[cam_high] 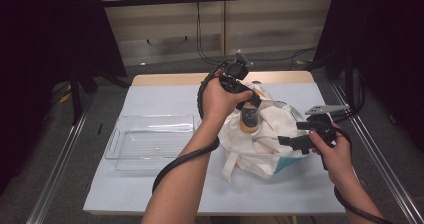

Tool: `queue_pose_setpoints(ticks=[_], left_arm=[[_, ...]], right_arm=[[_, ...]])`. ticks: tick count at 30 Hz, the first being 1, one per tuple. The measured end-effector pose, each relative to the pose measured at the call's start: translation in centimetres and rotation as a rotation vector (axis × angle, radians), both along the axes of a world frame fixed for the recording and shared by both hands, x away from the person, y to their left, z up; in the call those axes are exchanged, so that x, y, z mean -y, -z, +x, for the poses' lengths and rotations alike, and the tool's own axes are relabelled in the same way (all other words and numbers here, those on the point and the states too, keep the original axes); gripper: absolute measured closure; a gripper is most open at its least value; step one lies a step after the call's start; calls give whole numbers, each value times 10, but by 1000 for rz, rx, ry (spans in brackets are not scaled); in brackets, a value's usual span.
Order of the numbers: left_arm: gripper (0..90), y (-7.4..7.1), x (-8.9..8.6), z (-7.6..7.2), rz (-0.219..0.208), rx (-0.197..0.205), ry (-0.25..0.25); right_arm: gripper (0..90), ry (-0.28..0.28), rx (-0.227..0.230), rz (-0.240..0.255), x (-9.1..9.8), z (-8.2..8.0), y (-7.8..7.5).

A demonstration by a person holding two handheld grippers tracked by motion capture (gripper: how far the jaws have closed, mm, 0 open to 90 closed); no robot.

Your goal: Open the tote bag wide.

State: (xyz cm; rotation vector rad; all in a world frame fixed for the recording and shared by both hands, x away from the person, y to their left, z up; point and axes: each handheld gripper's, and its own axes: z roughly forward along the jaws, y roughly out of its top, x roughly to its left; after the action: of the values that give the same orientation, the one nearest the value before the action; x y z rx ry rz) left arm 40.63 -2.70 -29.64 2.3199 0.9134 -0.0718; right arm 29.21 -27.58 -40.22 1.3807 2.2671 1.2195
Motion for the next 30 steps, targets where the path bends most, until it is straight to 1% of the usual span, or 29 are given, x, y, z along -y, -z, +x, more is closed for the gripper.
queue_pose_setpoints(ticks=[5,8,9,10,11,12,18,20,21,22,24,25,26,27,28,30], left_arm=[[304,-6,1,0,3,-2,5],[303,-9,1,0,8,2,5],[304,-10,2,0,3,8,6],[304,-10,2,0,3,8,6],[304,-9,2,0,-4,0,-3],[304,-9,2,1,0,-1,4],[304,-9,1,3,10,-8,6],[304,-10,-1,4,14,-5,17],[304,-11,-3,4,26,-7,21],[304,-11,-3,4,26,-7,21],[304,-12,-5,5,14,-12,6],[304,-14,-7,6,20,-15,17],[304,-14,-8,5,17,-12,4],[304,-16,-9,6,30,-12,16],[304,-17,-10,6,24,-14,9],[304,-20,-13,7,27,-14,10]], right_arm=[[17,-1,4,7,-1,0,-2],[17,-2,4,9,0,0,-2],[17,-3,4,7,0,0,-2],[17,-3,4,6,0,0,-2],[17,-2,3,9,0,0,-2],[17,-2,4,9,0,0,-2],[17,-8,1,6,-1,1,0],[17,-6,0,7,-2,2,0],[17,-6,1,6,-2,1,0],[17,-8,1,5,-2,1,0],[17,-10,0,3,-2,1,0],[17,-10,0,2,-2,1,0],[17,-9,-4,3,-3,1,1],[17,-9,-4,3,-3,1,1],[17,-6,-2,4,-3,1,1],[17,-7,-3,4,-3,0,0]])
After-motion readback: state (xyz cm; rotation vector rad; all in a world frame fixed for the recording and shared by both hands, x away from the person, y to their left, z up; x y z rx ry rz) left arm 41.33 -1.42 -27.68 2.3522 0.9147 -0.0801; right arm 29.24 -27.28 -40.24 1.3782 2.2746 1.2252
